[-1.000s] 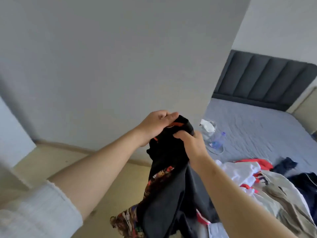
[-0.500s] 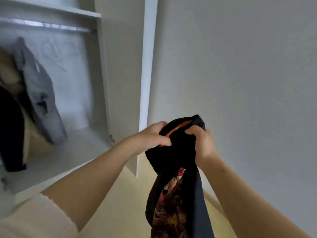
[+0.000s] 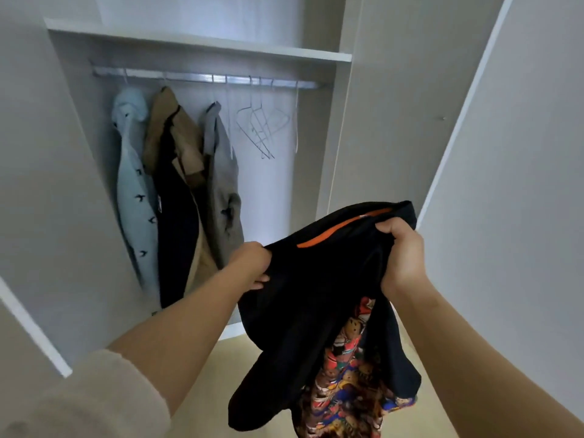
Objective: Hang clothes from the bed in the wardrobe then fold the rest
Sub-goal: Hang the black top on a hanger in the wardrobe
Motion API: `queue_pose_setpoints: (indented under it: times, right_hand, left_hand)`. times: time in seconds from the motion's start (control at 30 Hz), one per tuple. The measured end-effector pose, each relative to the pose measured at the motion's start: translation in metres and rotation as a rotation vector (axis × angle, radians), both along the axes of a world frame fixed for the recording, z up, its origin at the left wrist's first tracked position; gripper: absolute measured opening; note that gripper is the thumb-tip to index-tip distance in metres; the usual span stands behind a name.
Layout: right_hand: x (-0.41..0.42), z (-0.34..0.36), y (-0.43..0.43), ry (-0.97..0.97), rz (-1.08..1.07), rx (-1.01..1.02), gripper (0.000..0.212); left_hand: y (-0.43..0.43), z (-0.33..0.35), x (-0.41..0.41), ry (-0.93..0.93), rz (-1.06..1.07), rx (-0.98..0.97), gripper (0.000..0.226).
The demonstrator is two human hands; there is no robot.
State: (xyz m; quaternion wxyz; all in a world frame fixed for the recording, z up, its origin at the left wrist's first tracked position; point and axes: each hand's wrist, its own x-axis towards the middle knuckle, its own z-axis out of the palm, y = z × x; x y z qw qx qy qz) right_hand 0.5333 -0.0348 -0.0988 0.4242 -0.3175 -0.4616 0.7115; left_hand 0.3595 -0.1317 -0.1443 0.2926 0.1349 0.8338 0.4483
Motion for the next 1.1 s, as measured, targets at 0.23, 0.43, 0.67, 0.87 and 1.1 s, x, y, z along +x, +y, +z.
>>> queue_pose_setpoints:
  times: [0.23,0.43,0.67,0.87,1.1]
  right_hand:
    - [-0.117,-0.014,0.047,-0.102,0.102,0.007,0.006]
    - [-0.224,-0.017,0.111,-0.179,0.227,0.068,0.004]
    - [-0.329,-0.018,0.158,-0.306,0.532,0.210,0.008]
    - [-0.399,-0.011,0.178,-0.342,0.838,0.229,0.011]
    - [-0.506,-0.009,0.200,-0.288,0.475,0.414,0.012]
  left_hand:
    - [0.008,0.024,-0.102,-0.319,0.310,0.480,0.027]
    - [0.044,0.044,-0.178,-0.369,0.494,0.693,0.013]
    - [0.084,0.065,-0.247,-0.427,0.603,0.992,0.020]
    - [0.103,0.069,-0.315,-0.362,0.677,1.008,0.024]
    - [0.124,0.059,-0.410,-0.364,0.617,0.829,0.019]
